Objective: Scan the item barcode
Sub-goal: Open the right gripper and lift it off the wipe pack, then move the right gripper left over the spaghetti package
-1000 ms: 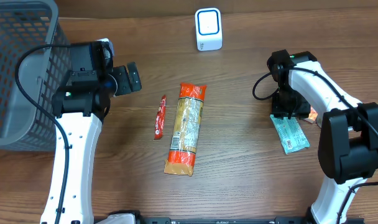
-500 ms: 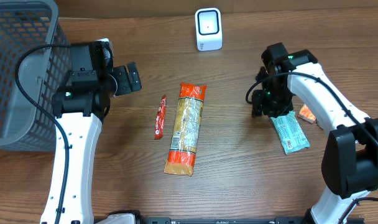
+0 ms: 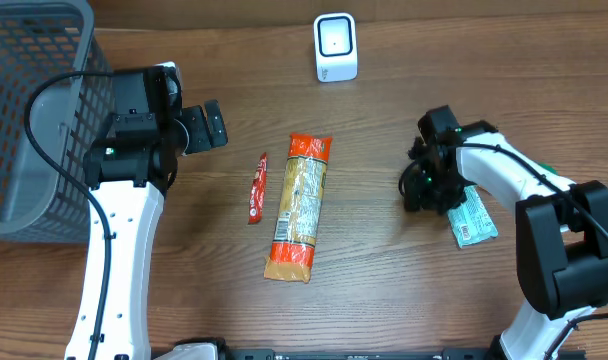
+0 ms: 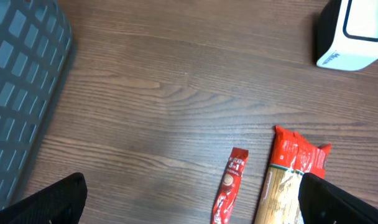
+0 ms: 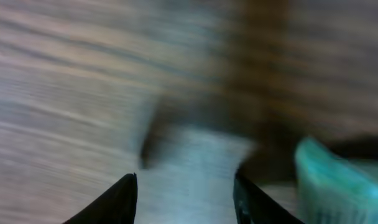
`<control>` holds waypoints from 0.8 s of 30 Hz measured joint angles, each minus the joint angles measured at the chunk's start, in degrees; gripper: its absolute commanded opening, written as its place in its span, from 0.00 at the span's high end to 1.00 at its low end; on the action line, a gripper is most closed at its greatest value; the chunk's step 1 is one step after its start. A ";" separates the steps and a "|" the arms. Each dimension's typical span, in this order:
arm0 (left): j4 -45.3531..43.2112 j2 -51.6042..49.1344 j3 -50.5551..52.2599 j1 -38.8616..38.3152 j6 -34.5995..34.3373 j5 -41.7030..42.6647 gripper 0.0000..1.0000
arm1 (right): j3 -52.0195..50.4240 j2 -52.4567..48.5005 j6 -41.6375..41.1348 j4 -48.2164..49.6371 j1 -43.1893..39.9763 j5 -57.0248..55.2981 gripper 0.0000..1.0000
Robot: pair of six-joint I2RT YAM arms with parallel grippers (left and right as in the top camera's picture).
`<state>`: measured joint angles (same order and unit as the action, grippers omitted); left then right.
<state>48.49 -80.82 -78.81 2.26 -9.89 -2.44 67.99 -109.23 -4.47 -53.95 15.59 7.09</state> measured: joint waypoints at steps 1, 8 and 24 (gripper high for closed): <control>-0.02 0.00 0.00 0.00 0.00 -0.02 0.00 | -0.39 0.26 -1.07 0.04 -0.09 -2.67 0.49; -0.04 0.00 0.00 0.00 0.02 -0.02 0.00 | -0.94 0.55 -4.68 -1.27 -1.64 -10.19 0.55; -0.02 0.00 0.00 0.00 0.00 -0.02 0.00 | 20.06 0.96 -8.44 -9.31 3.76 7.78 0.21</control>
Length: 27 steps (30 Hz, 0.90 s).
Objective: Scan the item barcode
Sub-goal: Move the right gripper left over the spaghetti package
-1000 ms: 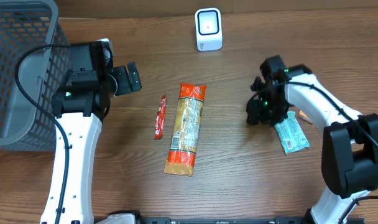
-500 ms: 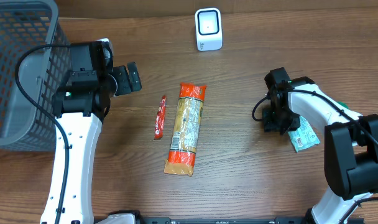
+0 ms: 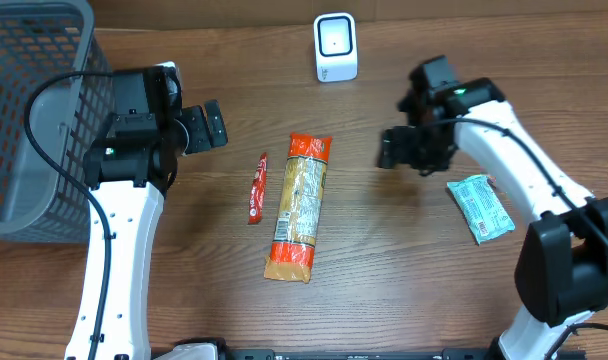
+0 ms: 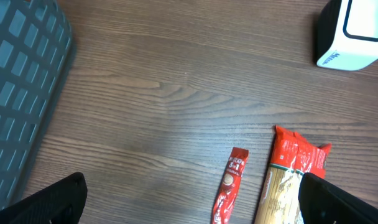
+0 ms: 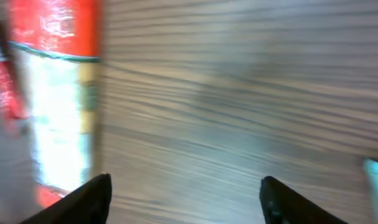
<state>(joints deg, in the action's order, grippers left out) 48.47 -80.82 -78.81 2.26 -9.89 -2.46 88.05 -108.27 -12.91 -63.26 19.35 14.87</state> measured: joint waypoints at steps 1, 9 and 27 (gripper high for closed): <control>0.00 0.00 0.00 0.00 0.00 0.00 0.00 | 0.00 0.00 -1.20 1.11 1.64 0.79 0.17; 0.02 0.00 0.00 0.00 0.00 0.00 0.00 | -2.21 0.00 -12.35 10.38 12.94 -2.16 0.00; 0.00 0.00 0.00 0.00 0.00 0.00 0.00 | -2.34 0.00 -25.03 17.07 21.22 -13.92 0.00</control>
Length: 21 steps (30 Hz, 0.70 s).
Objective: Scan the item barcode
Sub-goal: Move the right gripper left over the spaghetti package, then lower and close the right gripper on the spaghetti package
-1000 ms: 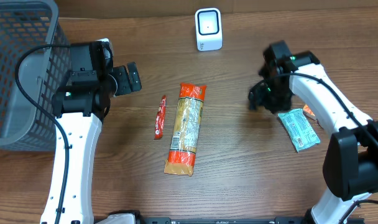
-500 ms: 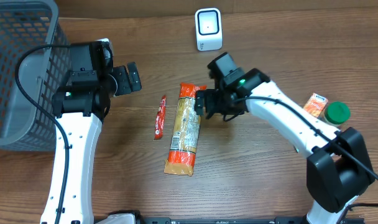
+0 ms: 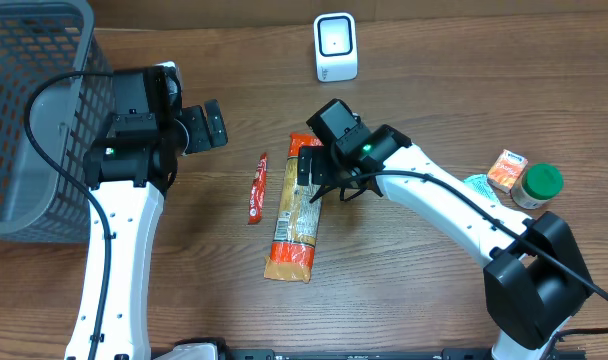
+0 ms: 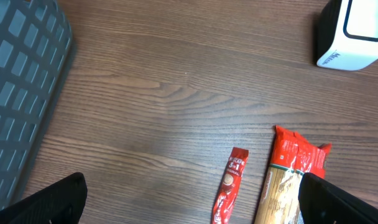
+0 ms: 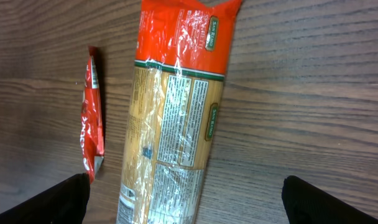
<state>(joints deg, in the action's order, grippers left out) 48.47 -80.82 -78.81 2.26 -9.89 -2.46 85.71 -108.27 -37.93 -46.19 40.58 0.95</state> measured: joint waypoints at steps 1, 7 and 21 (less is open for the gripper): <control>0.00 0.00 0.00 0.00 0.00 0.00 0.00 | 0.00 0.00 -0.17 0.15 0.09 -0.39 0.00; 0.00 0.00 0.00 0.00 0.00 0.00 0.00 | 0.00 0.00 -0.85 0.79 0.13 -1.60 0.00; 0.02 0.00 0.00 0.00 0.00 0.00 0.00 | 0.00 -0.50 -2.67 2.91 0.13 -2.91 0.00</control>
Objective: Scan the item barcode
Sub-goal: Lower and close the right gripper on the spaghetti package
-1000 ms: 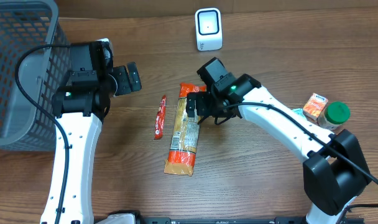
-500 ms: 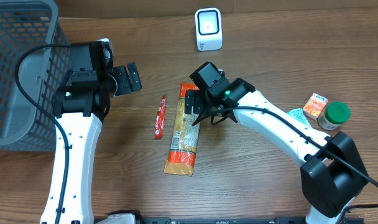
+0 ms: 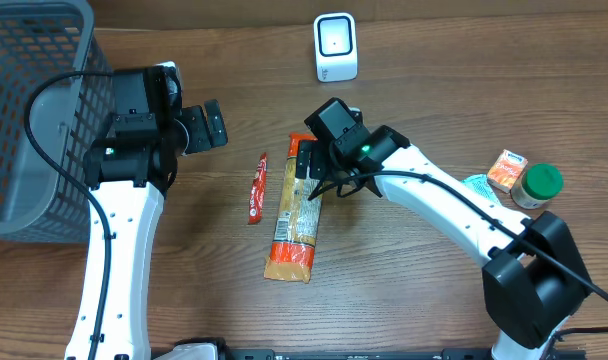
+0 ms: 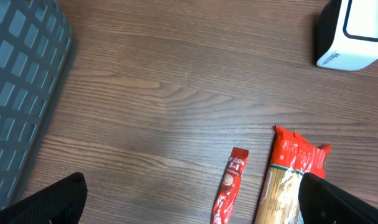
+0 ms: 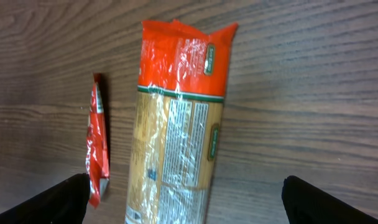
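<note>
A long pasta pack [image 3: 297, 208] with orange ends lies mid-table, its printed label up [image 5: 176, 130]. My right gripper [image 3: 310, 163] hovers open over the pack's far end, its fingers spread wide [image 5: 190, 208] on either side of the pack, holding nothing. The white scanner [image 3: 335, 47] stands at the far edge, its window facing up [image 4: 354, 32]. My left gripper [image 3: 205, 127] hangs open by the basket [image 4: 190, 205], left of the pack [image 4: 288, 180].
A red coffee sachet [image 3: 257, 187] lies just left of the pack [image 5: 96, 146] [image 4: 229, 185]. A grey mesh basket [image 3: 29, 110] fills the far left. At the right edge are an orange box [image 3: 507, 168], a green-lidded jar [image 3: 537, 185] and a teal packet [image 3: 475, 182].
My right gripper has shifted slightly toward the far end of the pasta pack; more bare table shows beyond the pack. It stays open. The left arm has not moved.
My right gripper was low at the teal packet on the right. Then it was away to the left and open, the packet left on the table. Later it hung open over the pasta pack's far end, where it still is. The left arm stayed put throughout.
</note>
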`<control>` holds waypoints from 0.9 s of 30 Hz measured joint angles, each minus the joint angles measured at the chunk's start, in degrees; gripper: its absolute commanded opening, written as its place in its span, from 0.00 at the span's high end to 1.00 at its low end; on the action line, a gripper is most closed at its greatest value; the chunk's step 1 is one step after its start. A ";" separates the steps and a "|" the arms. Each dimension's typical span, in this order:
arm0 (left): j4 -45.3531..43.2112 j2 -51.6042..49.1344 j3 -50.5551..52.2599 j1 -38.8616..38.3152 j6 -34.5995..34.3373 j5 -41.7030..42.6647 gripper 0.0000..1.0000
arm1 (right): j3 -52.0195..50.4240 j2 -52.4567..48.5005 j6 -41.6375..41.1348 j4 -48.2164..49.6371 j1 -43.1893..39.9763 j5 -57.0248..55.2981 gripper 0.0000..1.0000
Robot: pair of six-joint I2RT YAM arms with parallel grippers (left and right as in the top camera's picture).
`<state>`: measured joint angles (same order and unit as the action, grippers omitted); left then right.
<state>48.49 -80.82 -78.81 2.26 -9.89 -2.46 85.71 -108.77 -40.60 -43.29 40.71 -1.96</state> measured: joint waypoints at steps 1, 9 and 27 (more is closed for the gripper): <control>-0.02 0.00 0.00 0.00 0.00 0.00 0.00 | 0.00 -0.48 -0.24 0.17 0.00 -0.02 0.00; -0.02 0.00 0.00 0.00 0.00 0.02 0.00 | -0.02 -8.46 -1.14 3.80 1.05 0.07 0.00; 0.00 0.00 0.00 0.00 0.00 0.00 0.00 | 0.44 -11.08 -1.20 -3.72 1.62 -4.11 0.00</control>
<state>48.49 -80.82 -78.81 2.26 -9.89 -2.46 86.15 -119.85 -41.80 -47.00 42.33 -6.07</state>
